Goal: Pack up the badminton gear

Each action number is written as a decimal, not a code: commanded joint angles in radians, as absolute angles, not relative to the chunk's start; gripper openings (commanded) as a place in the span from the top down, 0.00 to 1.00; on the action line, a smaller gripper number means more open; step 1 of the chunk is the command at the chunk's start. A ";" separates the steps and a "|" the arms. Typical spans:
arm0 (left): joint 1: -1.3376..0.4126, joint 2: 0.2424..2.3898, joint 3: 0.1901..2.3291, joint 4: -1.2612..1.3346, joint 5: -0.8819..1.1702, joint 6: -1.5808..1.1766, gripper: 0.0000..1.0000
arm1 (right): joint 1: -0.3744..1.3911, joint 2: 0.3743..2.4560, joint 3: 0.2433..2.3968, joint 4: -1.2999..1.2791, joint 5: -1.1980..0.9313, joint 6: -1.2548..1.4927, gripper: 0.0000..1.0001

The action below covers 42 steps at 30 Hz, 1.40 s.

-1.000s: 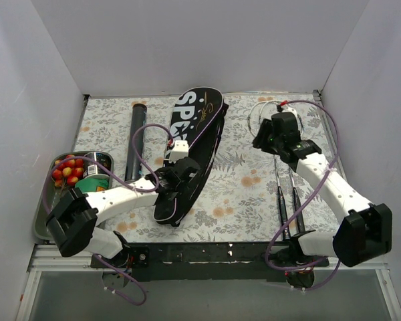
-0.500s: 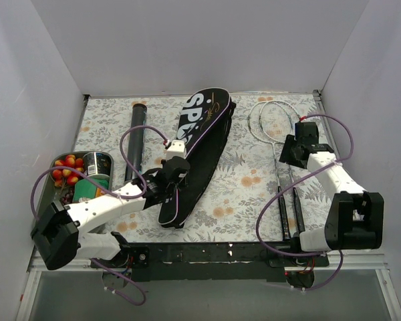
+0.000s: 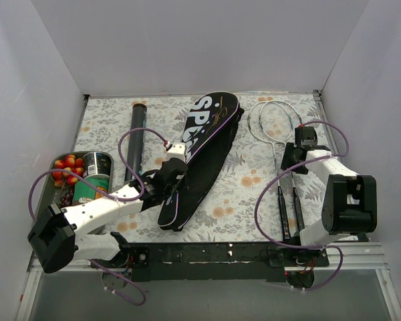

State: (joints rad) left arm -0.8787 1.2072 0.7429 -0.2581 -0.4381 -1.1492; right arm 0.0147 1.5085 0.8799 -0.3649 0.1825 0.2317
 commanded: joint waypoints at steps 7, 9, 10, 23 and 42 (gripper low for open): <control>-0.871 1.198 0.736 -0.210 -0.417 -1.155 1.00 | -0.031 1.589 0.851 -0.301 0.167 0.219 0.44; -0.871 1.195 0.736 -0.210 -0.417 -1.157 1.00 | -0.034 1.601 0.824 -0.278 0.153 0.222 0.45; -0.871 1.195 0.736 -0.210 -0.422 -1.157 1.00 | -0.038 1.605 0.816 -0.272 0.149 0.222 0.47; -0.865 1.198 0.752 -0.235 -0.440 -1.157 1.00 | -0.041 1.612 0.828 -0.244 0.153 0.238 0.99; -0.853 1.255 0.824 -0.272 -0.466 -1.166 1.00 | 0.084 1.454 1.095 -0.350 0.190 0.307 0.99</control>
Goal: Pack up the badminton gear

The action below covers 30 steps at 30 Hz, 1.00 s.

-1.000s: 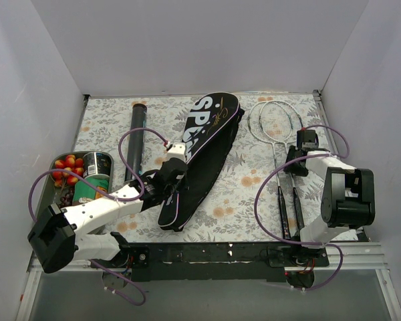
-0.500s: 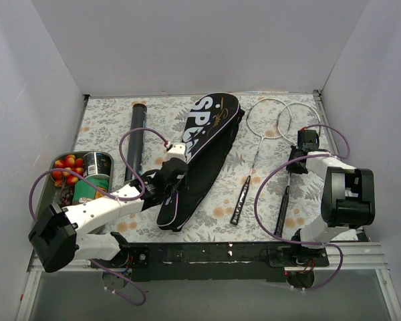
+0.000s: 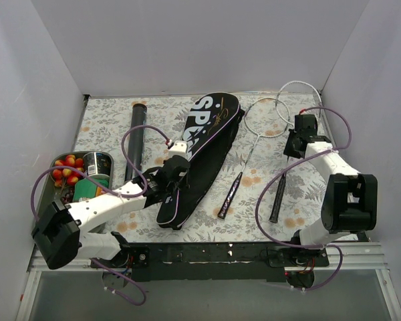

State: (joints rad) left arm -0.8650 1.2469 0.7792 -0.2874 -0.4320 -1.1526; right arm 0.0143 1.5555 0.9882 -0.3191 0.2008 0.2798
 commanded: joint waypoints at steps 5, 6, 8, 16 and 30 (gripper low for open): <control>-0.838 1.301 0.841 -0.255 -0.463 -1.177 1.00 | 0.196 1.356 1.111 -0.416 0.178 0.386 0.99; -0.833 1.308 0.844 -0.252 -0.450 -1.183 1.00 | 0.248 1.344 1.111 -0.425 0.196 0.397 0.99; -0.827 1.331 0.856 -0.245 -0.445 -1.206 1.00 | 0.297 1.310 1.098 -0.458 0.228 0.443 0.99; -0.778 1.393 0.939 -0.265 -0.456 -1.229 1.00 | 0.520 1.183 1.022 -0.538 0.278 0.613 0.99; -0.749 1.393 0.957 -0.281 -0.433 -1.315 1.00 | 0.793 1.091 0.828 -0.635 0.374 0.779 0.99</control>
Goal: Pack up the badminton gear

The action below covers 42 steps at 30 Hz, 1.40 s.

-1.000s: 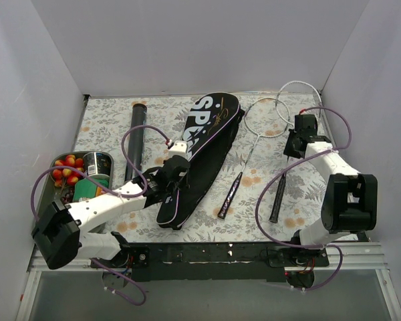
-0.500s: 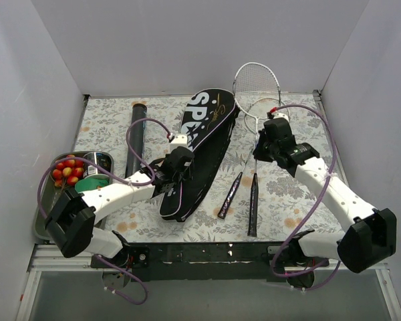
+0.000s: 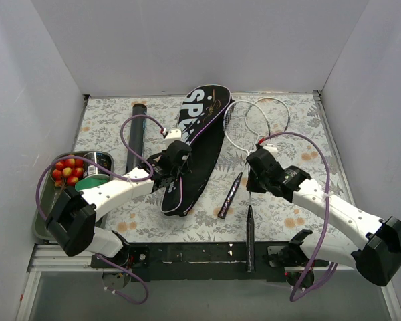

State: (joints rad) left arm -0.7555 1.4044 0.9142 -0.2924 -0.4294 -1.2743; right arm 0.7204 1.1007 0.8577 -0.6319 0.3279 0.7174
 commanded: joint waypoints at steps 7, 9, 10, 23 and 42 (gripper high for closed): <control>-0.749 1.376 0.966 -0.282 -0.428 -1.313 1.00 | 0.913 1.166 0.818 -0.644 0.408 0.836 0.99; -0.749 1.367 0.959 -0.284 -0.423 -1.312 1.00 | 0.936 1.192 0.834 -0.640 0.411 0.838 0.99; -0.749 1.365 0.956 -0.284 -0.413 -1.312 1.00 | 0.943 1.222 0.845 -0.637 0.410 0.836 0.99; -0.759 1.302 0.793 -0.230 -0.311 -1.339 1.00 | 0.977 1.629 1.242 -0.609 0.428 0.727 0.99; -0.778 1.164 0.654 -0.207 -0.091 -1.362 1.00 | 0.821 1.951 1.436 -0.174 0.285 0.584 0.99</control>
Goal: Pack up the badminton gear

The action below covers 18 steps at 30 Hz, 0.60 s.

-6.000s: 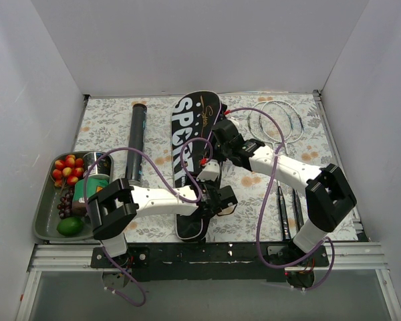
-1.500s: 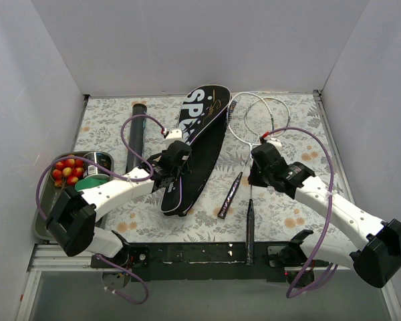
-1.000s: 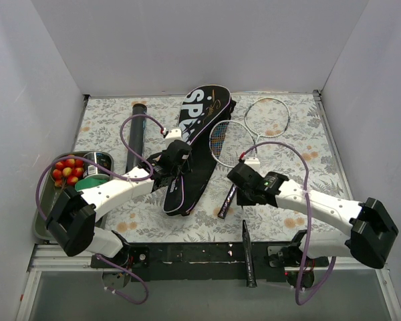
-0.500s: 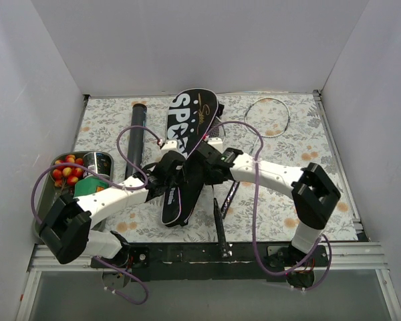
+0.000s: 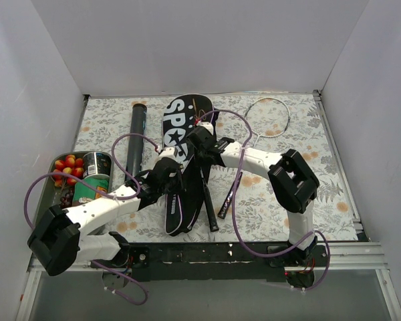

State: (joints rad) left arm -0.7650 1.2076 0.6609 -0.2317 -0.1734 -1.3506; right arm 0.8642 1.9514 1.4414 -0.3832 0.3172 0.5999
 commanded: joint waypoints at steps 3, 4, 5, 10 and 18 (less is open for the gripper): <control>-0.784 1.157 0.652 -0.207 -0.071 -1.368 1.00 | 0.795 1.982 1.463 -0.114 0.238 0.584 0.99; -0.785 1.158 0.652 -0.207 -0.068 -1.371 1.00 | 0.792 1.993 1.480 -0.110 0.223 0.581 0.99; -0.788 1.160 0.655 -0.206 -0.066 -1.373 1.00 | 0.790 2.005 1.521 -0.115 0.219 0.572 0.99; -0.799 1.187 0.661 -0.204 -0.074 -1.376 1.00 | 0.781 2.060 1.588 -0.132 0.152 0.563 0.99; -0.799 1.221 0.666 -0.203 -0.101 -1.355 1.00 | 0.782 1.936 1.467 -0.165 0.094 0.528 0.47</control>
